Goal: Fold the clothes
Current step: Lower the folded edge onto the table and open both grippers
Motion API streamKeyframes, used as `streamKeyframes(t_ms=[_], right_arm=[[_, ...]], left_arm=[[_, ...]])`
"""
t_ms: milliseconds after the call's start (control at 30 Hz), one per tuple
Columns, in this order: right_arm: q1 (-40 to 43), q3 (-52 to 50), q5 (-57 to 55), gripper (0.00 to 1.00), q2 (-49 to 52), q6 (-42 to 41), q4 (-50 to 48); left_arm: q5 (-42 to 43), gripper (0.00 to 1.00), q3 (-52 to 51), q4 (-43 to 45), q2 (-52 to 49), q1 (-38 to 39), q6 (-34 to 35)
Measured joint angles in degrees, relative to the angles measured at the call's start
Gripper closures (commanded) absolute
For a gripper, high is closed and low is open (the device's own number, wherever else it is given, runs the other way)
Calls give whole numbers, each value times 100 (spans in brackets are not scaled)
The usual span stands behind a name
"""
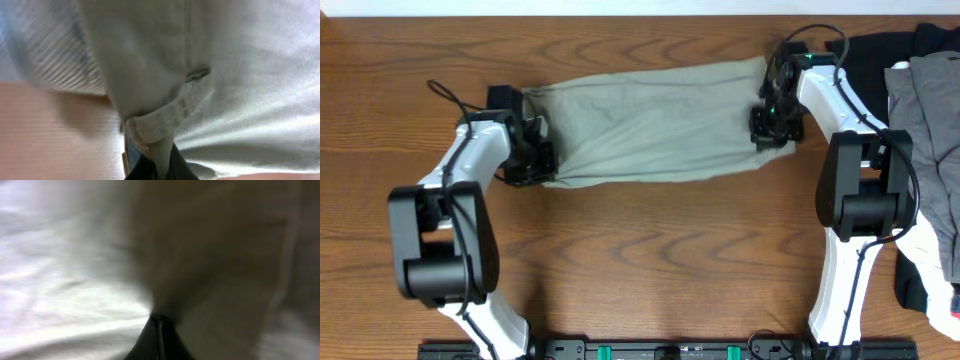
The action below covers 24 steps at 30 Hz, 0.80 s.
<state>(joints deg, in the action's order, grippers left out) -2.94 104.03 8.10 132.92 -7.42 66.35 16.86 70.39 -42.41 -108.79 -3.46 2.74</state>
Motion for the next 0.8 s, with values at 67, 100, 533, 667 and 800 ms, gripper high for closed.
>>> streamKeyframes(t_ms=[67, 100, 533, 667, 800], right_arm=[[0, -24, -31, 95, 0, 28, 190], [0, -33, -13, 93, 0, 66, 249], [42, -177, 262, 67, -730, 1187, -310], [44, -173, 520, 71, -1102, 1010, -1209], [33, -166, 957, 82, -1040, 772, -1965]], left_arm=[[-44, 94, 0, -114, 221, -157, -2], [-52, 94, 0, -129, 326, -221, -2], [-625, 43, 4, -262, 1158, -579, -127], [-275, 53, 4, 286, 1180, -538, -125], [116, 66, 4, 848, 1172, -330, -142]])
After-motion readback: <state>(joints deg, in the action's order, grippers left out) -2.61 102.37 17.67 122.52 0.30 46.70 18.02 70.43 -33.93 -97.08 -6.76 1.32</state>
